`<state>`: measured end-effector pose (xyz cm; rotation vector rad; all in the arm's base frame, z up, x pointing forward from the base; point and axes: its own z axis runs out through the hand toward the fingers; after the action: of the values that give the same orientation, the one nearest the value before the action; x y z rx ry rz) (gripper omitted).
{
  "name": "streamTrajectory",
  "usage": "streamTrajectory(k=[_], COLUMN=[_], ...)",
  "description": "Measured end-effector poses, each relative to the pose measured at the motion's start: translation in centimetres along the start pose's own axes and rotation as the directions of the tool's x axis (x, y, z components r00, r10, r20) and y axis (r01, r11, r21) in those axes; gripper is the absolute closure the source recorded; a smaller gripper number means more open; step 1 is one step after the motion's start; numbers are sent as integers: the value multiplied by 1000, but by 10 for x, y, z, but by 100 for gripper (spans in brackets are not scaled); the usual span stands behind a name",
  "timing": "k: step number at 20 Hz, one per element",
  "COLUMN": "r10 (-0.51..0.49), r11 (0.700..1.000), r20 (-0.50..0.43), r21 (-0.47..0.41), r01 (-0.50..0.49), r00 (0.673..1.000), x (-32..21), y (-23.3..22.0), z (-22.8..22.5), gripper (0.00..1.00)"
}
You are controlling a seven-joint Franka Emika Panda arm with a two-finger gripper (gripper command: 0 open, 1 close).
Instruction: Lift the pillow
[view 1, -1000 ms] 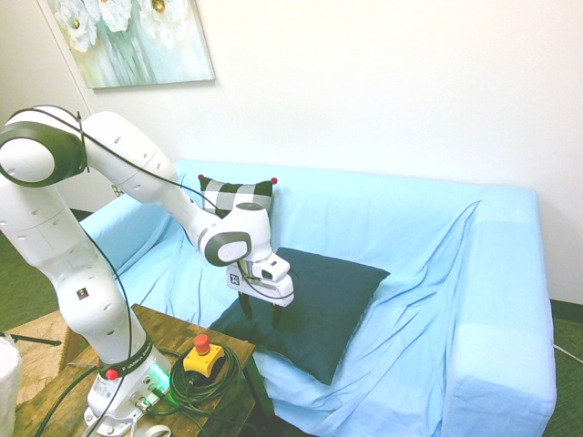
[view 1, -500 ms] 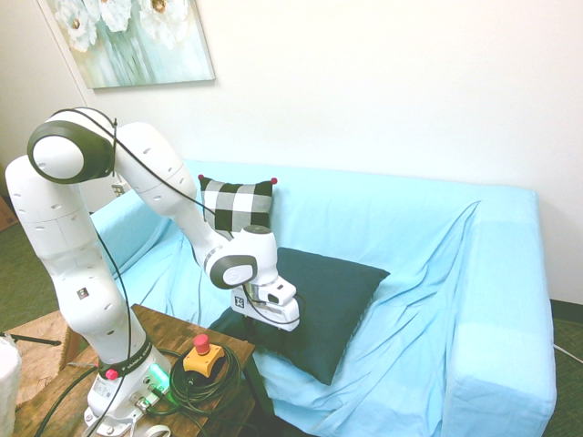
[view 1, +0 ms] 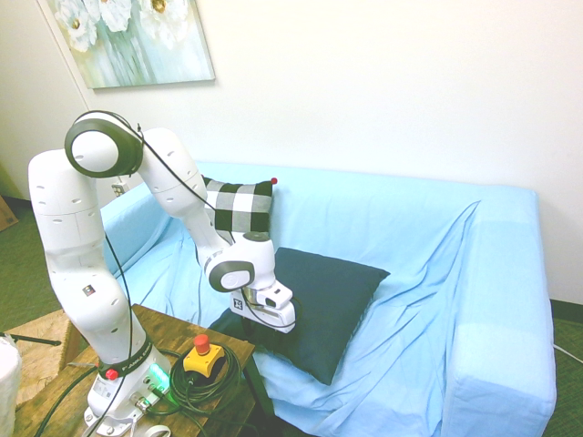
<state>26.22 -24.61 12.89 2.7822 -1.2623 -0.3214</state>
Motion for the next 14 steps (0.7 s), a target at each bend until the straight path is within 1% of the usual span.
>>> streamTrajectory(k=[7, 10, 14], r10=[13, 15, 26], r11=[1000, 1000, 1000], r20=[8, 3, -20], r21=[-26, -25, -2], r01=[-12, -15, -26], r00=[1000, 1000, 999], x=[-8, -10, -9], y=[-4, -4, -12], z=[40, 49, 51], gripper=[0, 0, 0])
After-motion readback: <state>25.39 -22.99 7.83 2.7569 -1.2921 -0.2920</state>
